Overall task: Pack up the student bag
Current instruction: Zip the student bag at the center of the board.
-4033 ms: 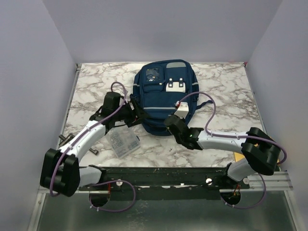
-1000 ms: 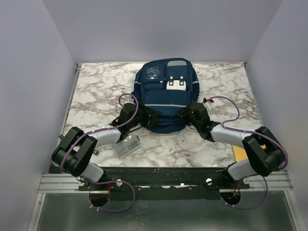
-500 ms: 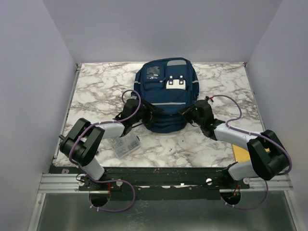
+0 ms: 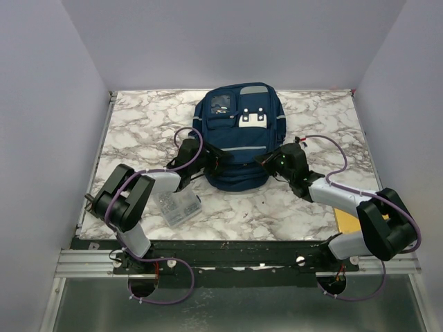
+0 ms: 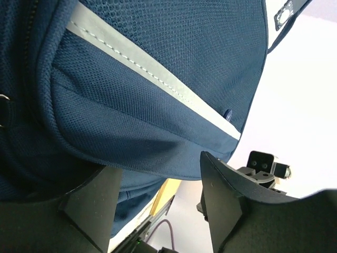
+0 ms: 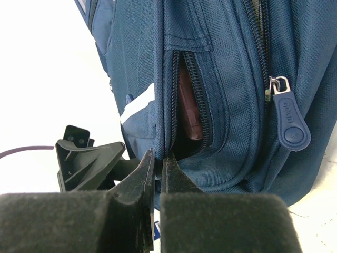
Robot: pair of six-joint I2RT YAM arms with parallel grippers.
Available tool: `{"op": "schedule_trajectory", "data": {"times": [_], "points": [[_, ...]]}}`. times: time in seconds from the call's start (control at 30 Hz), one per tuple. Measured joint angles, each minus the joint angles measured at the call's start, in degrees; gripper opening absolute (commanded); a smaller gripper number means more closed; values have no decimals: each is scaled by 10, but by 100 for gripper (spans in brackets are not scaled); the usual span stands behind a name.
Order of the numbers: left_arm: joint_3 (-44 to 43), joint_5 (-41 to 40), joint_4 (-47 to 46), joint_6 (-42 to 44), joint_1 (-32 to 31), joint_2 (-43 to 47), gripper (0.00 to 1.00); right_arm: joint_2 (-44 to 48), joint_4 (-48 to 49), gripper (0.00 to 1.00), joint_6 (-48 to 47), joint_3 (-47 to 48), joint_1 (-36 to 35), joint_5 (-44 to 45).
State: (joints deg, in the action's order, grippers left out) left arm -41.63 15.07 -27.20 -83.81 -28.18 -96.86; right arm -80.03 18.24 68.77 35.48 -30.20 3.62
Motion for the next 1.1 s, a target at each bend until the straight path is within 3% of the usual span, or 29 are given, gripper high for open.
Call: {"op": "schedule_trajectory", "data": {"times": [0.07,0.23,0.47,0.53,0.77,1.1], "points": [[-1,-1,0,-14,1,-2,52,0,3,1,-3,0,1,-5],[-5,-2,9,-46,1,-19,0,0,9,5,-19,0,5,-13],[-14,0,12,-56,2,-19,0,1,-9,39,-107,0,1,-26],[-15,3,12,-64,3,-15,0,5,-21,44,-139,0,-16,-28],[-1,10,6,-103,3,10,0,23,-32,46,-219,1,-107,13],[22,21,-10,-142,1,37,0,21,31,46,-221,-13,-133,107]]}}
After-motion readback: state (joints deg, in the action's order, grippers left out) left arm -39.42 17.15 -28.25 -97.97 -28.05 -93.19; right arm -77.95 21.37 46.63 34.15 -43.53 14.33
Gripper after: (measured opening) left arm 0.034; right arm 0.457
